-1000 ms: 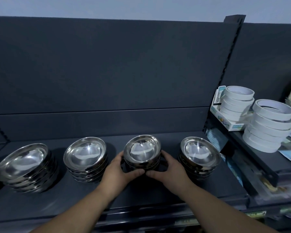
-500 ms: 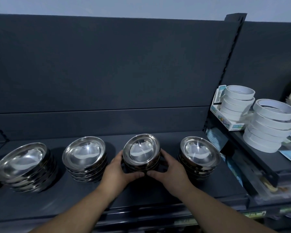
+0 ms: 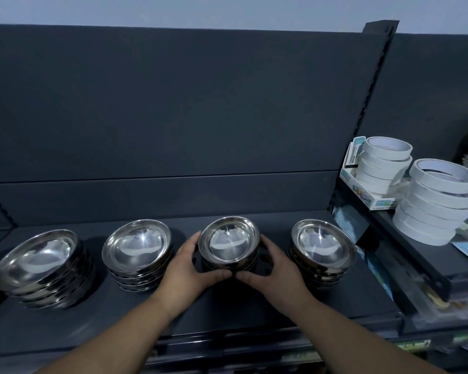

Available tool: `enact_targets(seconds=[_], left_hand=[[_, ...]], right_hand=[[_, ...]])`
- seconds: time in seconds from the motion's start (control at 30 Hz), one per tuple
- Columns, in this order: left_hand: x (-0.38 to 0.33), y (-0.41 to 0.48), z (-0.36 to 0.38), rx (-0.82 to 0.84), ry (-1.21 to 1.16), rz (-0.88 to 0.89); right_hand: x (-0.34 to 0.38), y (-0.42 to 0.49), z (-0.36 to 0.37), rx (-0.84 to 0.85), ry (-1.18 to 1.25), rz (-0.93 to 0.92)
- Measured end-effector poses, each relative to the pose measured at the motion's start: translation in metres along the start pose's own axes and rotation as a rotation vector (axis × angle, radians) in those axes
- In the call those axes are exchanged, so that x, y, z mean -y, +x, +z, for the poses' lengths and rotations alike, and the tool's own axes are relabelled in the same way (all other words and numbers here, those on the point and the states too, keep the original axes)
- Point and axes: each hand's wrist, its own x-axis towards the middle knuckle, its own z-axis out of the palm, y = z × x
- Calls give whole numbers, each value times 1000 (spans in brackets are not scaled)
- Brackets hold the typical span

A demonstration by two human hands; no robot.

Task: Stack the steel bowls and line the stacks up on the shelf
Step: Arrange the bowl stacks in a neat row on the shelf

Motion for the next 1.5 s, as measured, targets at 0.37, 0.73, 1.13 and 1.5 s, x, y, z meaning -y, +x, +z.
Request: enact_targets(seconds=[0.37,0.73,1.13,1.5], left_hand=[[3,1,-1,43,-120,-33],[16,-14,10,5,-53,-83],[10,-9,8,-15,-81,-59],[5,-7,3,-26,-24,-6]], right_hand=[[-2,1,0,-3,44,0],[-19,0,6,65,-60,76],[-16,-4,8,4,-46,80],[0,1,4,-12,18,-1]])
